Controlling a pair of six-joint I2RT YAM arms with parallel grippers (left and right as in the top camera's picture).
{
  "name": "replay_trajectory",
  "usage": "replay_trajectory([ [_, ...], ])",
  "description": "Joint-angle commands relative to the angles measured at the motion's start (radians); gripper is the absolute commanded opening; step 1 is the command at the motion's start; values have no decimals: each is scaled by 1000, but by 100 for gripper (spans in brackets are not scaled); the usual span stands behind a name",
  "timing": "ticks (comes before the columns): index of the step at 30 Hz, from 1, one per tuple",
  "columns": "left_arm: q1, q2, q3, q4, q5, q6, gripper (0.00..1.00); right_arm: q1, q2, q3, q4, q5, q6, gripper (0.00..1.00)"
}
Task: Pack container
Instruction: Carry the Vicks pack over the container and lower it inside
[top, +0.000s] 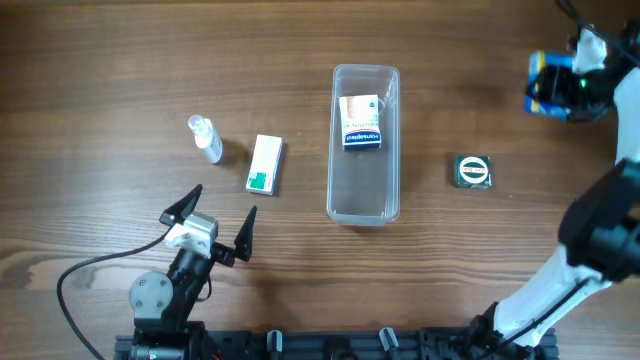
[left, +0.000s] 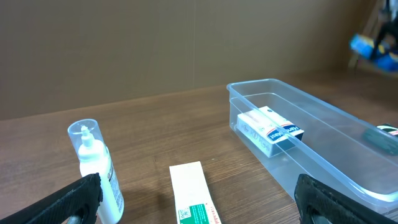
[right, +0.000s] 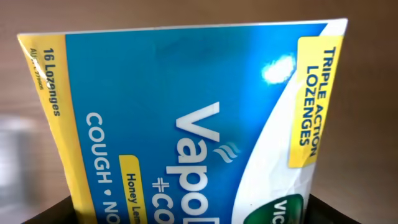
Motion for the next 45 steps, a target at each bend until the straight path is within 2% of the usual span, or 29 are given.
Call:
replay_trajectory([
  [1,8,-5,-4,-2,-2,8,100,148,-170,33,-4,-133,77,79],
  [4,8,-5,-4,-1,-2,8,100,306,-267,33,-32,-77,150,81],
  [7,8,-5,-4,-1,-2,8,100,459,-291,33,-92,31,262,82],
  [15,8,-5,-4,-2,-2,8,100,703,-228,-33,-106,218,549,83],
  [20,8,-5,-4,-1,-2,8,100,812,-157,-33,-104,368,649,81],
  [22,8,-5,-4,-1,-2,8,100,842,-121,-33,-95,426,665,82],
  [31,8,-5,-4,-2,-2,8,100,848,16,-33,-47,426,711,83],
  [45,8,-5,-4,-1,-2,8,100,848,53,-33,49,453,716,82],
])
